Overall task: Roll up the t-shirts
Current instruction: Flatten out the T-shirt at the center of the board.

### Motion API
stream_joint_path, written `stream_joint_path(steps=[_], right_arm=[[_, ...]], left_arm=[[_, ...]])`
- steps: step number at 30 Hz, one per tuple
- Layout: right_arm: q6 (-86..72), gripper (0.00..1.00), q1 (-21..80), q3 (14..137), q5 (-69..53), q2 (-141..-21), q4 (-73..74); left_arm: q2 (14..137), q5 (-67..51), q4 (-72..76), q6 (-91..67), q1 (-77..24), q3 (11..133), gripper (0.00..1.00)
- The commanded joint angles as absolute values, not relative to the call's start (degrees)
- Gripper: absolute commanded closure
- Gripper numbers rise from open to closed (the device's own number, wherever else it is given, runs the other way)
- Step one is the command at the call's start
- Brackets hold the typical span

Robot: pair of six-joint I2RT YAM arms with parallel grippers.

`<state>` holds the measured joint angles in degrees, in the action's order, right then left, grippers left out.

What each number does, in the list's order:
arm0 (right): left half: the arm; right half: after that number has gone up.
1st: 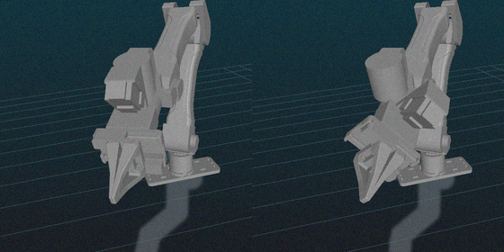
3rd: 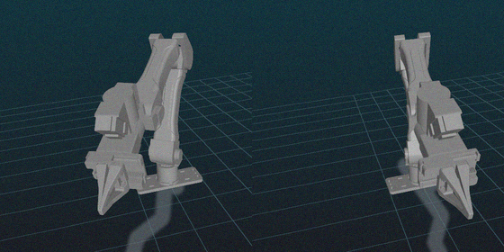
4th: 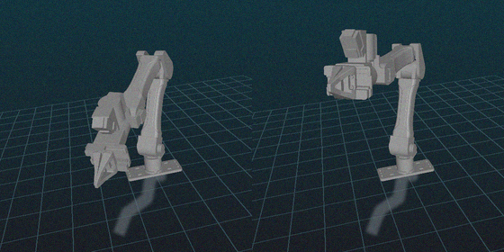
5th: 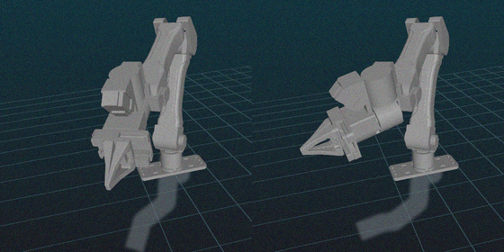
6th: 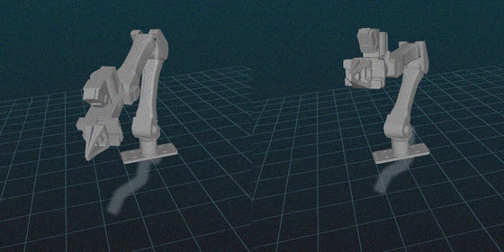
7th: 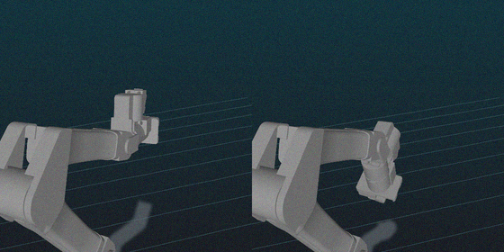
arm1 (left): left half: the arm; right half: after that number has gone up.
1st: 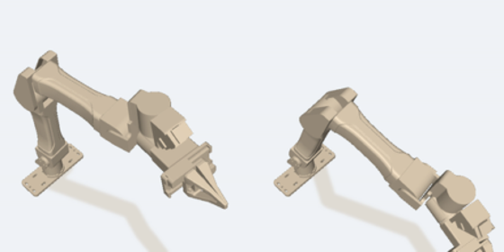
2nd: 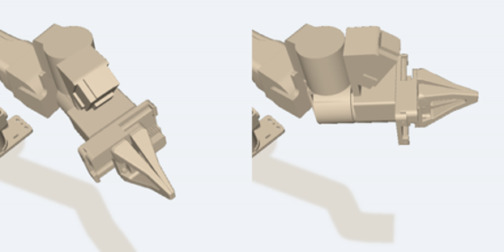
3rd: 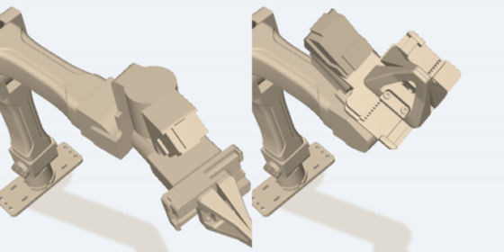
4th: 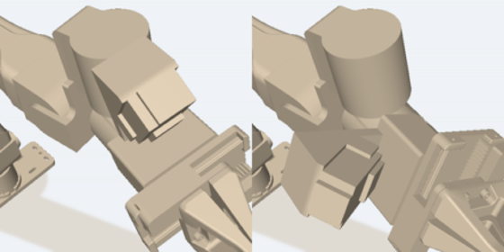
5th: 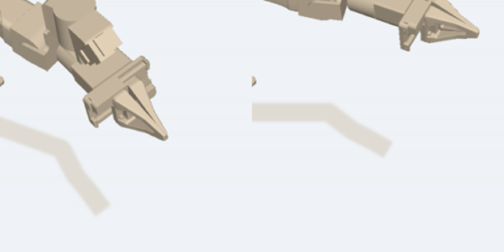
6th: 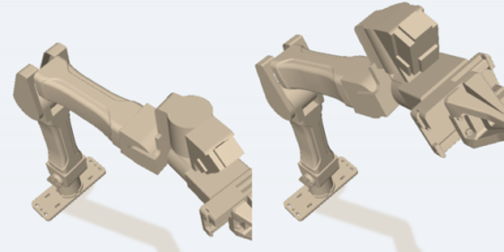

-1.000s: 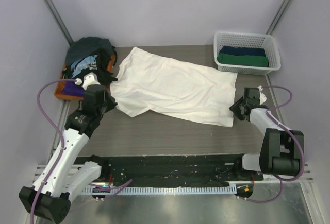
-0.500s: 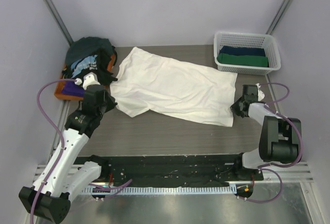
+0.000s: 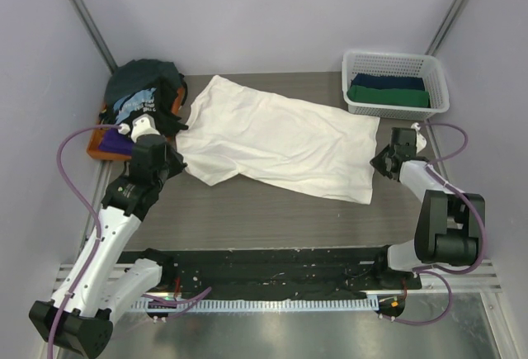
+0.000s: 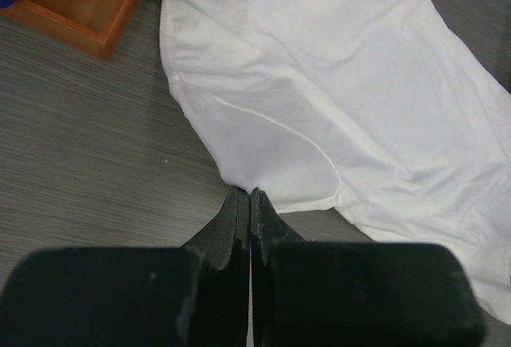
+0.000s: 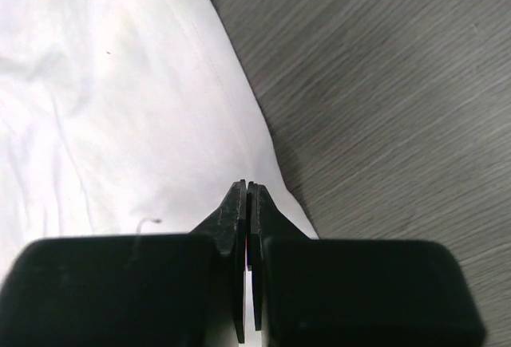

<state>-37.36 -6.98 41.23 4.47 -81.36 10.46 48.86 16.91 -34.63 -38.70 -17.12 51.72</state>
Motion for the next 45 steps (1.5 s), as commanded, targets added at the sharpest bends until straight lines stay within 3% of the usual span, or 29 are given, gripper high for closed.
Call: stream_joint_path(steps=[1, 3, 4, 7, 9, 17, 25, 26, 27, 31, 45], right_arm=[[-37.09, 0.99, -7.03, 45.26, 3.52, -82.0, 10.01], [-37.0, 0.85, -7.03, 46.58, 4.13, -82.79, 11.42], [-37.09, 0.68, -7.03, 46.58, 4.65, -82.53, 11.86], [-36.83, 0.48, -7.03, 45.27, 7.46, -80.78, 11.87], [-36.13, 0.46, -6.94, 44.65, 7.65, -80.42, 11.69], [-36.91, 0.53, -6.86, 43.24, 3.87, -85.07, 7.74], [-37.97, 0.54, -6.06, 41.84, 3.96, -87.45, 5.98], [-37.97, 0.72, -6.06, 41.75, 3.61, -87.36, 5.63], [-37.79, 0.82, -6.06, 41.75, 3.43, -87.45, 5.54], [-37.79, 0.99, -6.06, 42.54, 2.55, -86.31, 6.24], [-36.82, 0.99, -6.06, 52.46, 5.54, -86.48, 12.48]], left_arm=[[47.81, 17.49, -34.19, -37.97, -16.87, 53.97, 1.0], [47.73, 17.4, -34.19, -37.97, -16.87, 53.97, 1.0], [47.64, 17.4, -34.19, -37.97, -16.87, 53.96, 1.0], [47.55, 17.49, -34.28, -37.88, -16.79, 53.88, 1.0], [47.64, 17.49, -34.19, -37.88, -16.79, 53.88, 1.0], [47.72, 17.4, -34.1, -37.88, -16.79, 53.7, 1.0], [47.72, 17.4, -34.1, -37.79, -16.87, 53.7, 1.0], [47.72, 17.49, -34.1, -37.79, -16.87, 53.7, 1.0], [47.64, 17.49, -34.1, -37.71, -16.79, 53.61, 1.0], [47.55, 17.58, -34.1, -37.62, -16.79, 53.7, 1.0], [47.9, 18.28, -34.54, -37.18, -16.79, 54.49, 1.0]])
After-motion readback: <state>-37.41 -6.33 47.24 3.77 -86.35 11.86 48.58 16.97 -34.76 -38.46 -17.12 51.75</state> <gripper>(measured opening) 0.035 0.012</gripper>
